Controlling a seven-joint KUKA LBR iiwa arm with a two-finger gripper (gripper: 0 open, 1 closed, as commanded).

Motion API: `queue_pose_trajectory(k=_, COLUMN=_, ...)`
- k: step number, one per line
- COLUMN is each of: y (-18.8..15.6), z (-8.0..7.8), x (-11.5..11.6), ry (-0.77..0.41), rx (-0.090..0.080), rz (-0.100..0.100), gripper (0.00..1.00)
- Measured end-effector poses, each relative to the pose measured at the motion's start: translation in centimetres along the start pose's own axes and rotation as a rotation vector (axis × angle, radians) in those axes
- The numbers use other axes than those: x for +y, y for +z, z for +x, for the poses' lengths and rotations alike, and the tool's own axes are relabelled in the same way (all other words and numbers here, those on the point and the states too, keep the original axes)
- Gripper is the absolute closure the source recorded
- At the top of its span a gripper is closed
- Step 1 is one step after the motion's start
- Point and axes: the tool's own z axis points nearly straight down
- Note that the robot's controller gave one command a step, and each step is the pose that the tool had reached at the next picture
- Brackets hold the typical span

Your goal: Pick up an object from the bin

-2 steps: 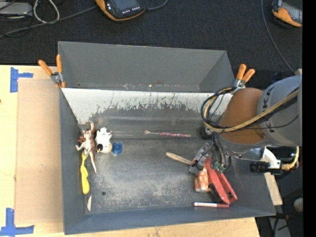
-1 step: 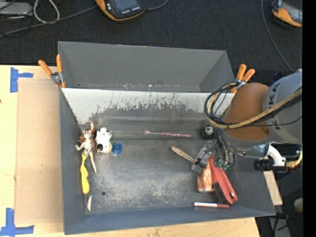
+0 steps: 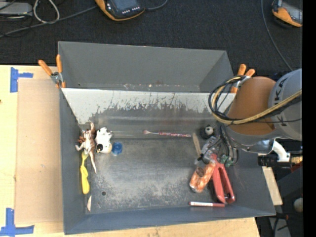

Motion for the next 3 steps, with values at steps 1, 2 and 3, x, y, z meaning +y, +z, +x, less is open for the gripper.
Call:
queue_pose_trajectory(k=1, y=-0.8, z=0.0, x=0.0, ry=-0.001, rx=-0.001, rz=-0.001, gripper=1.00)
queue_pose_trajectory(k=2, y=-1.3, z=0.0, x=0.0, ry=-0.002, rx=0.001, rz=0.000, gripper=1.00)
queue_pose_trajectory(k=3, y=-4.5, z=0.2, x=0.0, ry=-0.004, rx=0.008, rz=0.003, gripper=1.00)
